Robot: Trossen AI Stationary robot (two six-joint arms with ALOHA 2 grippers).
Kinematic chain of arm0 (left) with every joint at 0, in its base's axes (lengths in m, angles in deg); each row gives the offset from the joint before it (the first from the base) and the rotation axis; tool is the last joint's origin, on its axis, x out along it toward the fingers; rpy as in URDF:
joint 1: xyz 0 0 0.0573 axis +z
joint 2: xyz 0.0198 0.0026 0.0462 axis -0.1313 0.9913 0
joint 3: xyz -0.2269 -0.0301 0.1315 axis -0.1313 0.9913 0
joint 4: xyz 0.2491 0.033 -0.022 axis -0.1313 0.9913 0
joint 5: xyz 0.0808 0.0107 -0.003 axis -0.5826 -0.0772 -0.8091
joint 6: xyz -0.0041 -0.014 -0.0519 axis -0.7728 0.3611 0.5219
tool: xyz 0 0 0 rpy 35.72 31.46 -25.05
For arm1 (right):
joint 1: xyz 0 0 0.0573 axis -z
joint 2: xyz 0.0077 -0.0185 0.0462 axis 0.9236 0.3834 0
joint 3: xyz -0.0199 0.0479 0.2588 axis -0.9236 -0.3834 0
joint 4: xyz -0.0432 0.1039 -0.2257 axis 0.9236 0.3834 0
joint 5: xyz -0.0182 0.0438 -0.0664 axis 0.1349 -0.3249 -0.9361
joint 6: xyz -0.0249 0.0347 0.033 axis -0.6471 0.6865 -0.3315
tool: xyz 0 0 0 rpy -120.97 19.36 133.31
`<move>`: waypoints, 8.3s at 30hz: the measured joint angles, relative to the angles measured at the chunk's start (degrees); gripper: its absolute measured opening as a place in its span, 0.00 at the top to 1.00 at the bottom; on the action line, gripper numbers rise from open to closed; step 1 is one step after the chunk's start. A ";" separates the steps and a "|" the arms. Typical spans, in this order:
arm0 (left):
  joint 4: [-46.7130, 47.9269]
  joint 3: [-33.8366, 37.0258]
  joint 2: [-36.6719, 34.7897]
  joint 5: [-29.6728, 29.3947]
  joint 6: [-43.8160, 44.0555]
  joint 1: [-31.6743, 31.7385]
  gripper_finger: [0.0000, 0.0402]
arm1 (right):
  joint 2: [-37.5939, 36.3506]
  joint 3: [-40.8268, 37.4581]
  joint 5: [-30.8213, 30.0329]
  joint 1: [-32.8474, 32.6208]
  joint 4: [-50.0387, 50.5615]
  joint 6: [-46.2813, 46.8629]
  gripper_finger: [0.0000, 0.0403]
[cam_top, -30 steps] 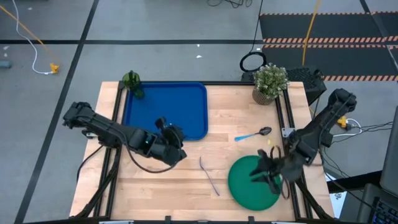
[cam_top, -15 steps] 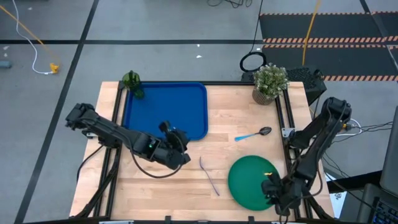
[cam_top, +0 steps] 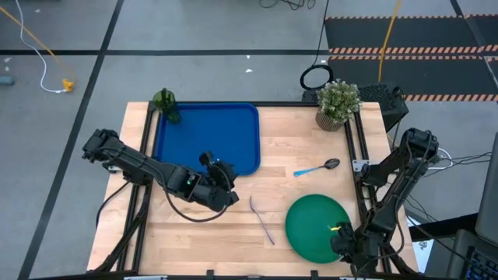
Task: Pick and place plate/cup/fork/spoon on tray
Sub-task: Put the green plate on the blue serving tray to the bottom right of the green glass, then put the blue fork on the blue serving tray to the right of the green plate
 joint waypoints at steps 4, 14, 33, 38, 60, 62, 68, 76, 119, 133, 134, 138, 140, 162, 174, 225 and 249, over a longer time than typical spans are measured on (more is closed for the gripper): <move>0.00 0.00 0.00 0.00 0.04 0.00 0.64 | 0.00 0.00 -2.26 -0.81 -0.86 -4.34 0.75; 0.00 0.00 0.00 0.00 0.04 0.00 0.64 | 0.02 0.00 -5.57 -1.62 -0.43 -17.08 0.75; 0.00 0.00 0.00 -0.52 0.04 0.15 0.64 | 6.00 0.00 -5.60 -2.20 -1.11 -25.67 0.70; 0.00 0.00 0.00 -0.52 0.06 0.31 0.64 | 5.77 0.02 -5.44 -2.25 -0.45 -27.79 0.87; 2.03 0.00 -0.99 0.13 -8.63 1.86 0.64 | -0.72 16.54 -20.66 5.22 31.55 -38.30 1.00; 3.51 -0.04 -1.76 0.17 -8.70 1.59 0.64 | -0.70 18.11 -22.32 7.37 33.33 -41.46 1.00; 10.41 -0.04 -4.71 0.42 -4.23 0.20 0.64 | -0.70 21.60 -26.44 15.16 33.93 -52.56 1.00; 14.90 -0.04 -5.95 -0.02 -0.46 -3.20 0.64 | -0.72 23.04 -28.07 29.38 27.60 -62.49 1.00; 29.37 -0.02 -7.19 -19.42 19.85 -7.90 0.64 | 33.10 40.52 11.39 70.72 -10.80 -103.65 1.00; 30.77 -0.02 -7.19 -19.42 21.39 -7.93 0.64 | 48.91 57.97 11.35 71.92 -8.93 -105.26 1.00; 30.76 -0.01 -7.18 -19.36 21.38 -7.93 0.64 | 49.59 58.47 11.36 71.98 -8.95 -105.40 1.00; 30.77 0.00 -7.17 -19.30 21.40 -7.93 0.64 | 51.20 59.08 11.75 72.37 -10.20 -105.59 1.00; 30.76 0.00 -7.17 -19.28 21.42 -7.93 0.64 | 51.43 59.12 11.94 72.60 -10.09 -105.78 1.00; 30.60 0.00 -7.17 -18.71 21.69 -7.93 0.64 | 54.06 59.04 16.83 74.27 -12.81 -105.97 1.00; 30.47 0.00 -7.17 -18.49 21.63 -7.94 0.64 | 54.10 59.04 16.45 74.24 -14.63 -105.76 0.88; 9.05 -0.07 -5.70 -10.71 11.45 -11.23 0.64 | 19.87 21.52 -26.19 43.36 -13.23 -47.88 0.79; -15.19 -0.02 -2.34 -7.13 -5.18 -11.74 0.64 | 26.02 3.23 -35.69 32.35 -46.47 -37.58 0.79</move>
